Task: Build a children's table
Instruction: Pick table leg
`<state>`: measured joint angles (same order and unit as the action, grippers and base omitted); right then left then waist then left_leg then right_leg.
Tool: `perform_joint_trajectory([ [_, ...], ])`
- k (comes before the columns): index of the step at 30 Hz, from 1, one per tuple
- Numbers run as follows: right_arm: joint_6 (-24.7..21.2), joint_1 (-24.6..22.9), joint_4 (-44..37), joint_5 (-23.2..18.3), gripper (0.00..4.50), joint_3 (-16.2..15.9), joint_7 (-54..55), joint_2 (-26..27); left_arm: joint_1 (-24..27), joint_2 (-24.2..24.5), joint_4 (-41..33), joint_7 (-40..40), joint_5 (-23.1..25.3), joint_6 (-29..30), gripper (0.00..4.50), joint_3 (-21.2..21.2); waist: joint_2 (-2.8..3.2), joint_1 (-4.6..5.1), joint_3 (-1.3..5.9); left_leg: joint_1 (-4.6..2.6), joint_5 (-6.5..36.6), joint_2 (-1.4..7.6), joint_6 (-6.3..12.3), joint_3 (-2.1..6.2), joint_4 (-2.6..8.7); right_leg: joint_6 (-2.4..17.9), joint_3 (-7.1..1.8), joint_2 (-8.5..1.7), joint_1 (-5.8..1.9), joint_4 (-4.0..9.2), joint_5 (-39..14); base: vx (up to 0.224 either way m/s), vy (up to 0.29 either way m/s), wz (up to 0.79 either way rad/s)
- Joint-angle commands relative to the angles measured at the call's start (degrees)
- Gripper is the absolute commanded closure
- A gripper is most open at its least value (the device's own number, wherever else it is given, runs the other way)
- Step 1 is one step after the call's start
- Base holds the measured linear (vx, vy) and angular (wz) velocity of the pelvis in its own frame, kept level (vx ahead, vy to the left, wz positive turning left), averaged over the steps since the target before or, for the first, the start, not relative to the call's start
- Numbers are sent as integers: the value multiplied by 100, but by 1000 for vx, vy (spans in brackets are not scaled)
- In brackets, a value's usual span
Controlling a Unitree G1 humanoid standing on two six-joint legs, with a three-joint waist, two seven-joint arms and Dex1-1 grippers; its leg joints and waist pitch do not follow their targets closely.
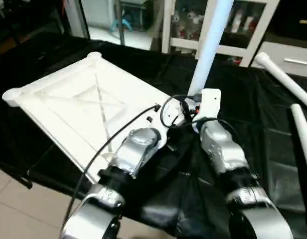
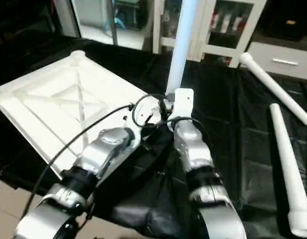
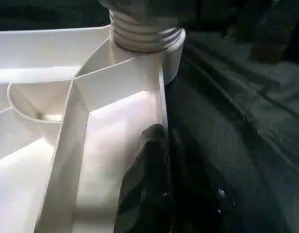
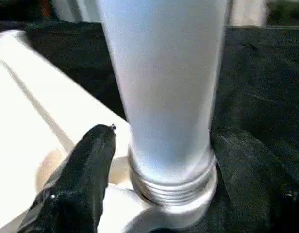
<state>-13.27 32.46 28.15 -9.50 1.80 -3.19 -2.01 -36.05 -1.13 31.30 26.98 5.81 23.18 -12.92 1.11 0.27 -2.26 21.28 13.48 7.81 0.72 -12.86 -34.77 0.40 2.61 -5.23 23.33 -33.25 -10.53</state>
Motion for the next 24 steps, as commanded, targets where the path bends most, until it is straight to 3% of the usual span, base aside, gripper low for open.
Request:
perform_joint_trajectory([
  [1,-306,-267,-777,-185,81,-102,-327,-163,257,275,-244,574,-115,-160,450,-160,-64,-83,326,-90,-185,582,1083,297,391,1744,-243,-446,-277,194,280,0,0,0],
  [4,-892,-709,-1666,-524,56,-4,-674,-452,451,675,-600,1310,-206,-279,450,-403,-53,-127,307,-133,-94,585,954,293,423,1665,-243,-405,-238,216,-12,0,0,0],
  [6,-1358,-1103,-2389,-890,37,52,-1193,-886,595,1051,-876,1936,-281,-491,450,-582,-6,-202,272,-167,296,609,713,307,489,1490,-256,-390,-237,257,-383,0,0,0],
  [7,-1497,-1296,-2706,-1049,31,12,-1566,-1176,659,1220,-1025,2274,-370,-566,450,-633,16,-225,280,-203,370,614,632,299,491,1457,-248,-374,-225,256,-414,0,0,0],
  [8,-1613,-1438,-2934,-1193,12,-20,-1872,-1409,702,1344,-1145,2505,-442,-529,450,-661,4,-278,280,-234,418,604,428,275,490,1423,-262,-366,-208,240,-272,0,0,0],
  [10,-2029,-1898,-3624,-1610,4,-185,-2922,-2237,783,1737,-1475,3180,-635,-414,450,-753,14,-313,285,-219,332,596,355,273,484,1427,-264,-375,-248,205,-24,0,0,0],
  [13,-2119,-2089,-3849,-1705,4,-266,-3334,-2575,798,1900,-1584,3482,-721,-409,450,-798,23,-333,277,-176,341,575,342,274,482,1450,-267,-400,-267,195,75,0,0,0],
  [14,-2235,-2349,-4172,-1738,4,-425,-3910,-3071,788,2203,-1692,4022,-834,-536,450,-910,36,-344,278,-176,431,573,307,277,472,1486,-269,-418,-273,211,-8,0,0,0],
  [18,-2282,-2392,-4279,-1667,4,-576,-4091,-3297,738,2346,-1692,4272,-867,-640,450,-950,33,-353,275,-179,500,583,267,278,470,1543,-280,-433,-260,213,-116,0,0,0],
  [22,-2408,-2184,-4135,-1752,4,-524,-3835,-3090,632,2322,-1560,4237,-860,-762,450,-882,21,-361,280,-169,498,583,194,285,464,1571,-287,-442,-262,209,-246,0,0,0],
  [23,-2382,-2178,-4121,-1725,4,-546,-3820,-3063,622,2300,-1526,4207,-863,-778,450,-864,-17,-356,276,-169,497,587,191,280,465,1566,-287,-437,-254,216,-279,0,0,0],
  [24,-2371,-2187,-4130,-1699,4,-560,-3845,-3064,618,2291,-1510,4206,-865,-790,450,-852,-3,-364,284,-167,495,582,174,283,457,1560,-290,-449,-263,209,-319,0,0,0],
])
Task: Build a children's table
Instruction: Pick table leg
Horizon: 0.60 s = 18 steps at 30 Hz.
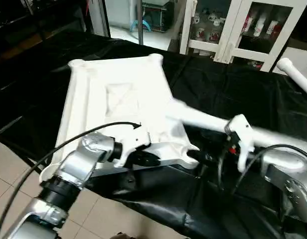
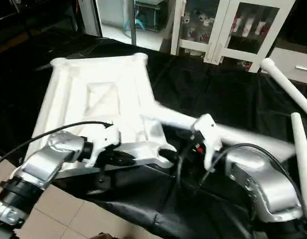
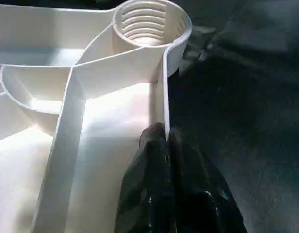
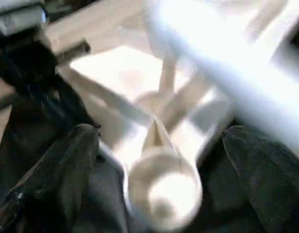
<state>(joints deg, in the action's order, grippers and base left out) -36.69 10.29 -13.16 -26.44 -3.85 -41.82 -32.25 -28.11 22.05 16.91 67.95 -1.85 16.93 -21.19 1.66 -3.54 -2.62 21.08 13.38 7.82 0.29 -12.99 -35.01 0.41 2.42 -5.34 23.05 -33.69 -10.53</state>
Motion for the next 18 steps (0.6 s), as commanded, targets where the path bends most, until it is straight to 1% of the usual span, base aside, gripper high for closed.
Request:
perform_joint_trajectory([
  [1,-8,-44,-62,46,4,-69,12,-23,-164,-42,-32,61,-68,-213,450,-30,-60,16,320,-147,485,578,221,296,476,1548,-271,-435,-232,254,-318,0,0,0],
  [2,17,-208,-223,131,4,-248,6,2,-121,-33,32,-16,31,-337,450,-88,-89,3,317,-131,459,574,251,297,467,1516,-277,-439,-238,251,-340,0,0,0],
  [3,27,-226,-238,150,4,-271,14,6,-113,-30,40,-27,48,-364,450,-98,-82,1,319,-126,449,579,259,302,467,1497,-279,-443,-243,249,-332,0,0,0],
  [4,74,-305,-308,238,4,-377,52,27,-79,-16,79,-78,128,-490,450,-141,-82,7,321,-122,438,576,274,307,461,1468,-275,-432,-238,247,-315,0,0,0],
  [5,83,-422,-374,382,4,-510,249,158,31,15,180,-235,341,-878,450,-239,-52,8,321,-116,458,578,275,320,466,1446,-274,-436,-237,252,-336,0,0,0],
  [6,77,-444,-377,414,4,-530,315,202,66,20,205,-283,394,-1001,450,-261,-69,35,314,-102,542,571,262,323,471,1414,-273,-430,-238,269,-421,0,0,0],
  [7,104,-435,-321,540,4,-562,474,256,99,6,275,-372,462,-1174,450,-282,-75,41,313,-104,604,571,241,323,477,1402,-273,-426,-234,280,-505,0,0,0],
  [8,154,-408,-237,694,4,-585,660,312,120,-16,354,-486,528,-1323,450,-292,-68,46,302,-112,733,577,149,329,496,1358,-275,-425,-223,302,-724,0,0,0],
  [9,254,-352,-45,878,4,-532,1031,507,136,-62,570,-823,685,-1610,450,-289,-7,38,302,-132,845,575,86,330,503,1339,-278,-423,-210,310,-828,0,0,0],
  [10,310,-305,98,993,4,-475,1310,663,136,-96,747,-1123,824,-1821,450,-283,-30,66,271,-168,1198,563,-77,307,526,1284,-282,-391,-151,372,-1184,0,0,0],
  [11,336,-234,311,1106,4,-341,1760,931,127,-125,1013,-1586,1003,-2192,450,-242,-35,67,268,-179,1350,552,-150,316,529,1247,-281,-393,-140,391,-1377,0,0,0],
  [12,379,-185,511,1192,4,-131,2304,1262,166,-187,1140,-1815,944,-2275,450,-72,41,99,262,-209,1637,538,-323,320,540,1153,-290,-372,-102,435,-1620,0,0,0],
  [13,385,-182,531,1202,4,-103,2376,1306,173,-195,1150,-1832,924,-2276,450,-46,19,123,263,-205,1726,536,-404,326,549,1118,-297,-378,-99,441,-1706,0,0,0],
  [14,416,-188,653,1255,0,102,2893,1638,271,-320,1116,-1952,649,-2178,405,265,50,145,279,-164,1801,535,-528,378,589,1021,-292,-401,-153,411,-1767,0,0,0],
  [15,415,-212,667,1291,0,149,3076,1749,344,-414,990,-1971,445,-2008,405,455,30,172,275,-155,1829,535,-529,374,596,994,-286,-385,-143,420,-1747,0,0,0],
  [16,443,-257,681,1331,0,194,3288,1903,453,-529,832,-1989,207,-1891,394,651,99,196,286,-143,1845,528,-551,388,597,991,-277,-383,-162,389,-1658,0,0,0],
  [17,498,-337,795,1497,0,158,3635,2112,564,-718,820,-2511,226,-1982,386,817,55,243,291,-91,1760,530,-518,386,593,1041,-281,-394,-181,381,-1485,0,0,0],
  [18,517,-358,833,1557,0,141,3727,2167,584,-766,851,-2684,265,-2047,386,842,61,256,291,-78,1763,528,-487,385,589,1059,-281,-389,-186,390,-1455,0,0,0],
])
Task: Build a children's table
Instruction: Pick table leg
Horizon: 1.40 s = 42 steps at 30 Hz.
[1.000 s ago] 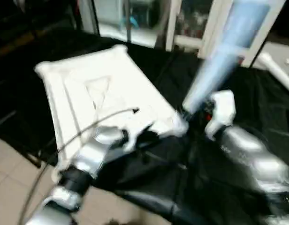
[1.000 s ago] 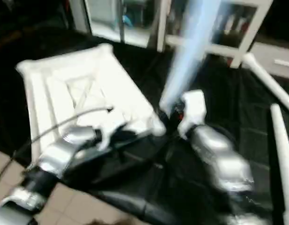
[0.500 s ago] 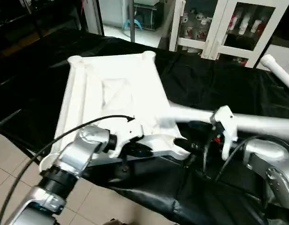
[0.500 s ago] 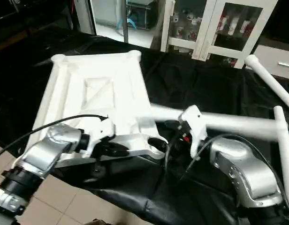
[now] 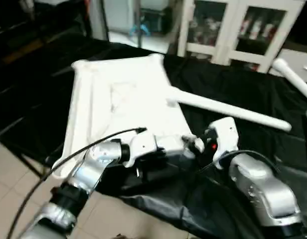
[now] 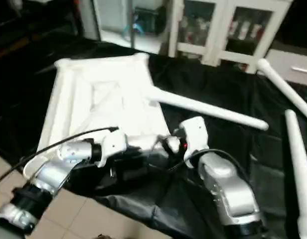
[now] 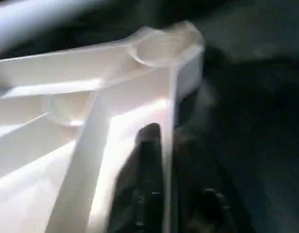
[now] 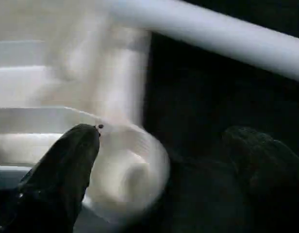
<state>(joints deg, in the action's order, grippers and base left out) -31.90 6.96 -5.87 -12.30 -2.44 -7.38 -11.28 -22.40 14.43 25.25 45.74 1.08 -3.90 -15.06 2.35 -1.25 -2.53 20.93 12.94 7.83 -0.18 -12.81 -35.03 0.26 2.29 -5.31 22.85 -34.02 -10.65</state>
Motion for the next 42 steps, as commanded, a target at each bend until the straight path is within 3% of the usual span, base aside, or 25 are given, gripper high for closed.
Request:
perform_joint_trajectory([
  [1,42,-45,168,256,0,-47,406,115,16,-60,110,-770,95,-93,370,231,-5,23,290,-86,1813,521,-408,362,580,1070,-265,-385,-152,436,-1432,0,0,0],
  [2,15,-52,254,399,0,-114,538,122,5,-126,207,-1074,207,-154,355,239,-9,47,304,-87,1738,503,-340,353,558,1073,-270,-370,-151,436,-1289,0,0,0],
  [3,56,-46,359,539,0,-162,683,155,-13,-226,306,-1373,272,-254,347,261,-74,77,299,-46,1598,508,-229,357,563,1059,-267,-360,-191,428,-1208,0,0,0],
  [4,143,-36,439,575,0,-175,746,223,-21,-354,339,-1619,285,-333,346,297,-43,89,289,-65,1600,502,-182,337,541,1069,-273,-357,-157,443,-1257,0,0,0],
  [5,229,-8,515,586,0,-152,779,318,-37,-469,378,-1746,219,-370,336,335,-62,95,289,-65,1636,499,-159,338,531,1077,-278,-377,-158,453,-1336,0,0,0],
  [7,332,59,604,579,0,-130,795,417,-40,-632,343,-1811,93,-373,336,427,-46,101,294,-31,1543,512,-87,365,546,1050,-273,-388,-188,457,-1422,0,0,0],
  [10,507,376,863,622,0,-58,840,410,-35,-792,-3,-1731,-19,-571,336,555,-46,108,303,-52,1468,530,-92,363,554,1152,-251,-367,-176,428,-1167,0,0,0],
  [13,679,608,1088,696,0,-4,882,428,-100,-693,-42,-1694,7,-627,336,454,-52,101,311,-50,1345,511,-31,338,534,1211,-255,-355,-179,398,-877,0,0,0],
  [18,856,685,1138,771,0,-37,860,453,-197,-564,102,-1777,112,-618,336,453,-25,59,357,-58,674,505,229,315,470,1376,-241,-349,-221,284,10,0,0,0],
  [20,915,732,1180,799,0,-43,878,492,-205,-464,81,-1492,83,-455,336,479,-40,57,362,-55,522,508,341,308,454,1454,-236,-357,-230,266,169,0,0,0],
  [23,961,731,1210,805,0,-14,872,495,-108,-376,-130,-1057,-103,-179,300,419,-41,47,342,-71,654,515,336,295,469,1482,-240,-364,-213,286,-112,0,0,0],
  [26,1051,751,1209,797,0,79,852,484,-28,-235,-402,-737,-263,48,280,295,-38,39,324,-82,903,529,182,300,497,1448,-247,-366,-200,305,-443,0,0,0],
  [29,1100,808,1173,753,0,201,836,474,-54,-313,-516,-748,-458,176,253,386,-41,30,322,-93,928,524,117,293,499,1436,-249,-355,-197,301,-436,0,0,0],
  [30,1103,828,1160,746,0,227,835,468,-70,-332,-525,-766,-477,198,247,407,-66,24,328,-91,866,522,130,287,494,1431,-252,-353,-204,292,-375,0,0,0],
  [32,1101,997,1139,734,0,349,825,380,-140,-442,-549,-887,-564,346,234,572,-33,26,336,-93,731,508,157,279,477,1431,-249,-344,-209,281,-243,0,0,0],
  [37,1093,1226,1246,765,0,501,873,227,-175,-443,-597,-1074,-555,606,189,662,-35,14,355,-89,521,499,277,274,442,1460,-249,-349,-231,259,-39,0,0,0],
  [39,1038,1239,1149,771,0,608,857,139,-291,-407,-525,-1078,-516,704,176,630,-68,5,359,-86,414,500,344,271,432,1475,-243,-341,-237,256,11,0,0,0],
  [41,989,1162,1050,794,0,623,802,83,-535,-386,-269,-1090,-427,673,164,625,-56,-7,357,-92,433,486,366,265,427,1457,-241,-330,-225,269,-86,0,0,0],
  [42,960,1107,991,814,0,605,749,32,-762,-367,-21,-1162,-335,592,157,635,-3,-34,359,-119,490,477,342,268,427,1426,-237,-320,-208,281,-178,0,0,0],
])
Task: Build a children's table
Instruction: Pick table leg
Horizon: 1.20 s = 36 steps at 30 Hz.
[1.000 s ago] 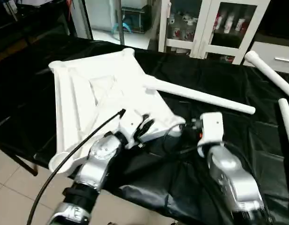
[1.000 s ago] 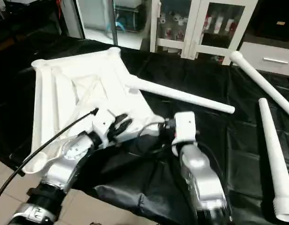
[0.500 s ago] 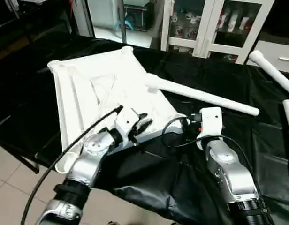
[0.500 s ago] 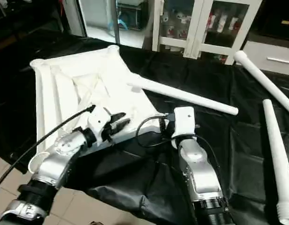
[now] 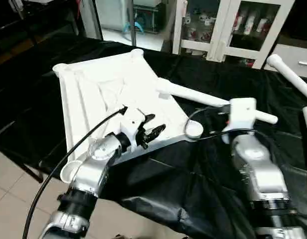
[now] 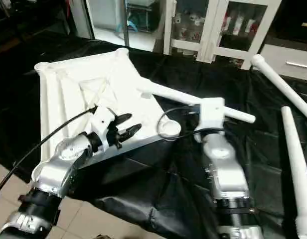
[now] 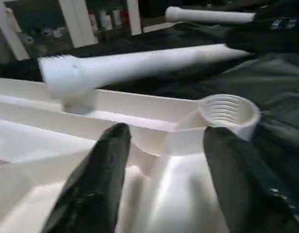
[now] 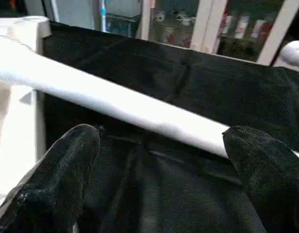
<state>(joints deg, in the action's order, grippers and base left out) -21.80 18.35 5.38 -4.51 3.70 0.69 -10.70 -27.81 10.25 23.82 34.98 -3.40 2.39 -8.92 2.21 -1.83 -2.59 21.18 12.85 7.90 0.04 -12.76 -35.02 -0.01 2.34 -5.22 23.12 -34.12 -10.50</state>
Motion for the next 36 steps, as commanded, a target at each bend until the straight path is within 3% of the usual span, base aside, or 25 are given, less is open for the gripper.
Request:
perform_joint_trajectory([
  [1,-73,-82,-178,37,0,-29,-128,-68,-414,64,333,-99,153,-65,157,33,-17,8,367,-158,537,477,273,263,431,1434,-244,-326,-233,287,-171,0,0,0],
  [2,-122,-152,-250,55,0,-61,-218,-142,-719,107,668,-112,261,-173,132,10,51,-5,364,-153,570,463,239,272,431,1410,-243,-328,-238,288,-190,0,0,0],
  [4,-153,-200,-303,80,0,-85,-269,-199,-933,140,900,-185,360,-253,126,-6,-3,-4,377,-160,586,460,183,273,429,1406,-240,-324,-258,279,-95,0,0,0],
  [5,-210,-279,-443,115,0,-110,-324,-284,-1205,122,1186,-352,345,-268,121,97,197,-5,380,-142,540,458,139,302,422,1417,-241,-348,-271,244,11,0,0,0],
  [6,-310,-408,-699,141,0,-114,-370,-388,-1482,28,1479,-774,240,-273,99,348,152,65,390,-155,606,442,80,301,411,1458,-213,-292,-309,250,282,0,0,0],
  [7,-380,-503,-872,162,0,-99,-360,-435,-1546,-55,1552,-1113,159,-230,89,525,207,66,407,-137,517,434,113,306,385,1507,-215,-311,-339,227,465,0,0,0],
  [8,-389,-512,-889,164,0,-96,-357,-437,-1545,-66,1553,-1142,146,-231,83,544,135,58,402,-91,384,437,317,297,358,1599,-235,-366,-355,240,610,0,0,0],
  [10,-620,-812,-1410,169,0,37,-228,-435,-1355,-384,1356,-1795,-219,-167,78,1021,192,59,406,-50,310,436,563,287,322,1663,-236,-404,-372,265,488,0,0,0],
  [14,-837,-1141,-2012,-130,0,281,-139,-199,-750,-594,426,-1905,-355,343,55,1103,201,88,390,-32,387,460,786,297,332,1576,-197,-376,-332,321,-198,0,0,0],
  [15,-961,-1428,-2420,-339,0,427,0,56,200,-721,-908,-2177,-322,293,55,1189,130,135,372,3,495,518,839,318,366,1508,-212,-406,-372,359,-545,0,0,0],
  [16,-961,-1428,-2420,-339,0,427,0,56,200,-721,-908,-2177,-322,293,55,1189,175,204,345,38,513,529,876,331,395,1411,-177,-356,-310,381,-718,0,0,0],
  [18,-1045,-1559,-2581,-338,0,298,13,120,994,-726,-1872,-2197,-321,316,55,1146,98,259,365,-3,667,516,791,330,393,1346,-173,-330,-281,412,-1017,0,0,0],
  [22,-1121,-1522,-2628,-295,0,122,-74,111,1471,-764,-2242,-2504,-157,500,55,1167,89,316,273,-99,1495,519,316,338,467,1005,-184,-279,-155,508,-1945,0,0,0],
  [23,-1130,-1370,-2527,-252,0,-68,-234,46,1918,-892,-2413,-2805,-28,346,55,1236,-107,277,272,-38,1341,549,245,371,480,940,-220,-358,-211,466,-1863,0,0,0],
  [24,-1155,-1328,-2500,-235,0,-109,-282,35,2044,-898,-2521,-2843,26,387,55,1213,-103,327,207,2,1442,535,221,356,519,865,-218,-324,-179,496,-2023,0,0,0],
  [25,-1181,-1254,-2422,-221,0,-160,-339,44,2194,-905,-2660,-2905,120,401,55,1185,-251,327,231,-45,1719,535,105,366,510,692,-210,-329,-168,519,-2424,0,0,0],
  [26,-1203,-1169,-2303,-215,0,-207,-371,72,2294,-922,-2805,-2991,203,463,55,1174,-260,316,239,-86,1735,545,-41,366,522,610,-238,-322,-116,532,-2356,0,0,0],
  [27,-1228,-1085,-2171,-210,0,-258,-384,102,2371,-959,-2979,-3106,248,622,55,1183,-204,300,255,-103,1737,557,-137,387,531,624,-242,-321,-118,485,-2179,0,0,0],
  [28,-1234,-1065,-2136,-209,0,-270,-386,109,2391,-971,-3024,-3137,257,663,55,1187,-248,296,234,-91,1789,562,-268,397,568,617,-242,-301,-112,477,-1898,0,0,0],
  [30,-1209,-970,-2011,-187,0,-374,-416,126,2370,-977,-3134,-3269,324,824,55,1181,-272,281,237,-177,1928,606,-615,437,610,557,-216,-186,-76,442,-1356,0,0,0],
  [31,-1201,-924,-1962,-178,0,-428,-433,135,2345,-986,-3178,-3317,325,927,55,1177,-285,294,247,-189,1898,690,-902,528,657,519,-158,-97,-132,351,-831,0,0,0],
  [33,-1167,-764,-1798,-205,0,-634,-631,158,2143,-1018,-3213,-3479,458,1004,55,1116,-212,306,247,-297,1821,963,-1101,683,788,533,-35,8,-100,205,-272,0,0,0],
  [34,-1167,-764,-1798,-205,0,-634,-631,158,2143,-1018,-3213,-3479,458,1004,55,1116,-150,336,229,-295,1779,1272,-1051,831,966,526,65,19,-76,27,-175,16,-60,17],
  [35,-1153,-726,-1710,-206,0,-632,-643,200,2096,-1036,-3224,-3508,504,1026,55,1091,-139,356,248,-326,1445,1474,-778,932,1058,511,128,8,1,-190,-115,16,-60,17],
  [36,-1137,-708,-1665,-210,0,-598,-619,235,2078,-1045,-3241,-3528,520,1089,55,1084,-223,344,240,-93,1598,1145,-164,1282,1020,530,157,16,-149,-314,-292,6,-133,25],
])
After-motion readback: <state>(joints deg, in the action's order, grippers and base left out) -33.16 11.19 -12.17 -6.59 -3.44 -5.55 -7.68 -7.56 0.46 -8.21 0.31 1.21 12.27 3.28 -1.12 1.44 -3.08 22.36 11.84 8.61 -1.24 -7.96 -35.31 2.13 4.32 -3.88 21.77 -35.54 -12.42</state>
